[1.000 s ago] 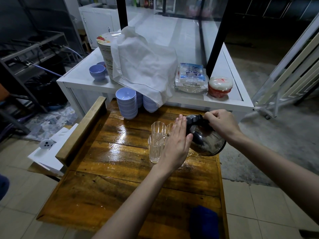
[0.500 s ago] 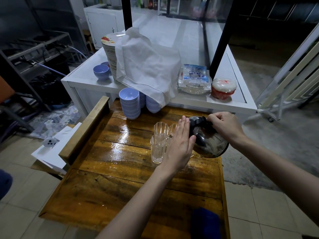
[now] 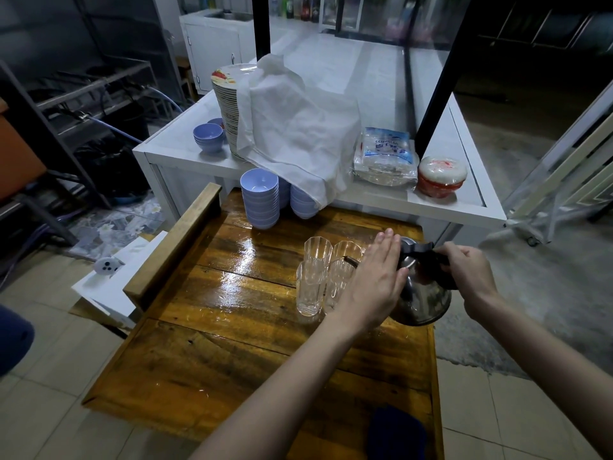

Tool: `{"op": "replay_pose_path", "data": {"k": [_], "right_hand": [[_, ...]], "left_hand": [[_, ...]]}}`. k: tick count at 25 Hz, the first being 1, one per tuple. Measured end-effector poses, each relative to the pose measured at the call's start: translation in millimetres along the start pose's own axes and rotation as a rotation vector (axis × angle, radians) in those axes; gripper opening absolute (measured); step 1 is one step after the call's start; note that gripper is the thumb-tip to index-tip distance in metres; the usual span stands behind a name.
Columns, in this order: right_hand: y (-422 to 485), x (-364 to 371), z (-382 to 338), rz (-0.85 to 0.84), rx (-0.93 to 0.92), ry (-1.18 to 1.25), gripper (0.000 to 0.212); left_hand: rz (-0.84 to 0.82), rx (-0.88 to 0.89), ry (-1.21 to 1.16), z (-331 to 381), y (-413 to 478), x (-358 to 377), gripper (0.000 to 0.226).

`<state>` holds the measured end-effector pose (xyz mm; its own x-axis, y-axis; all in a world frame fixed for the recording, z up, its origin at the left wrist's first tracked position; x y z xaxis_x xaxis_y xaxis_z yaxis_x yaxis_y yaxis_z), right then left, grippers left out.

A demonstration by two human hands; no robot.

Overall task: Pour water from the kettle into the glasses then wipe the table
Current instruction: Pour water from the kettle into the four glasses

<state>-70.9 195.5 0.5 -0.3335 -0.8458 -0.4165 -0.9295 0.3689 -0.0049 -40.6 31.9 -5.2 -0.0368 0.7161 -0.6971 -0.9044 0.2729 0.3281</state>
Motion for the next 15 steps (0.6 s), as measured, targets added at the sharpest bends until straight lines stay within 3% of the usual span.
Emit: {"op": "replay_pose_path", "data": {"k": [4, 15], "right_hand": [[2, -13, 6, 0.049, 0.047, 0.04, 0.028], [41, -17, -15, 0.047, -0.111, -0.133, 0.044]], "left_hand": [[-0.02, 0.033, 0.018, 6, 10, 11, 0.058], [-0.037, -0.031, -0.082, -2, 35, 23, 0.059]]}}
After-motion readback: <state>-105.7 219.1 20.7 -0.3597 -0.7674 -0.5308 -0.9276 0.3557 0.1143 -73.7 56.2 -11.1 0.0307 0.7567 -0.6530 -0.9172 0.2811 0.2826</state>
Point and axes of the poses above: each hand's wrist, its own y-axis towards the middle knuckle, its own x-axis out of the palm, z = x × y, the point moved 7 cm from there along y, towards the middle knuckle, and after that the axes turned 7 degrees about z, right-handed, at the moved point
